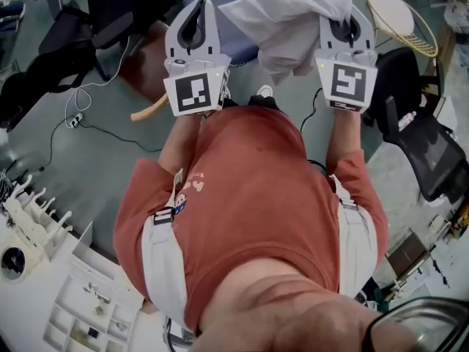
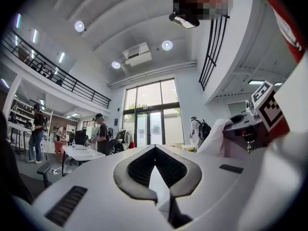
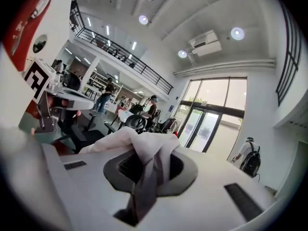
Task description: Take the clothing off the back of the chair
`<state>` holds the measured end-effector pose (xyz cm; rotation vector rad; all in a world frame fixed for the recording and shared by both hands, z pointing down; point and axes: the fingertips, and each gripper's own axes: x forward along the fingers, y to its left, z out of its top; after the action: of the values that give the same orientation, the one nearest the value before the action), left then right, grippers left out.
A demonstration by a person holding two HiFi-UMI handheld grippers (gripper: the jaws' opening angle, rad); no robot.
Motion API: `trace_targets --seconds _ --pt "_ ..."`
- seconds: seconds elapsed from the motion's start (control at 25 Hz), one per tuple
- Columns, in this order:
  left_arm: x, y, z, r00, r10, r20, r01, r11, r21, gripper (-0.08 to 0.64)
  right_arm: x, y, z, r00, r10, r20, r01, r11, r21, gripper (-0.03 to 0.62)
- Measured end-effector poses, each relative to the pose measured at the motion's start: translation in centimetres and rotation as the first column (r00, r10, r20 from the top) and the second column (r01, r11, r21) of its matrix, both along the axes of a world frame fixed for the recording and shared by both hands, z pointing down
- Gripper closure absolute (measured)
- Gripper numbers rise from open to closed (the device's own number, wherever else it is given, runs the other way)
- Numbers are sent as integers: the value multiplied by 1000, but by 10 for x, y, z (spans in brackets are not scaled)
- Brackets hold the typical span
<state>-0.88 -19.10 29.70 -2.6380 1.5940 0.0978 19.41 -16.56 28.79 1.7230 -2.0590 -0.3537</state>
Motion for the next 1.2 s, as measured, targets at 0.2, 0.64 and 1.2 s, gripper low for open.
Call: trace_targets --seconds 0.2,0.64,1.2 --pt "-2 -5 -35 1000 -10 -29 11 999 38 546 16 0 -55 992 37 120 -55 988 145 537" --pt "-13 -14 -94 999 -34 -29 37 995 93 546 25 14 -140 948 1 317 -125 920 372 537" --pt "-14 -12 -112 998 -60 -11 60 992 107 546 30 15 -150 931 7 366 -164 902 400 535"
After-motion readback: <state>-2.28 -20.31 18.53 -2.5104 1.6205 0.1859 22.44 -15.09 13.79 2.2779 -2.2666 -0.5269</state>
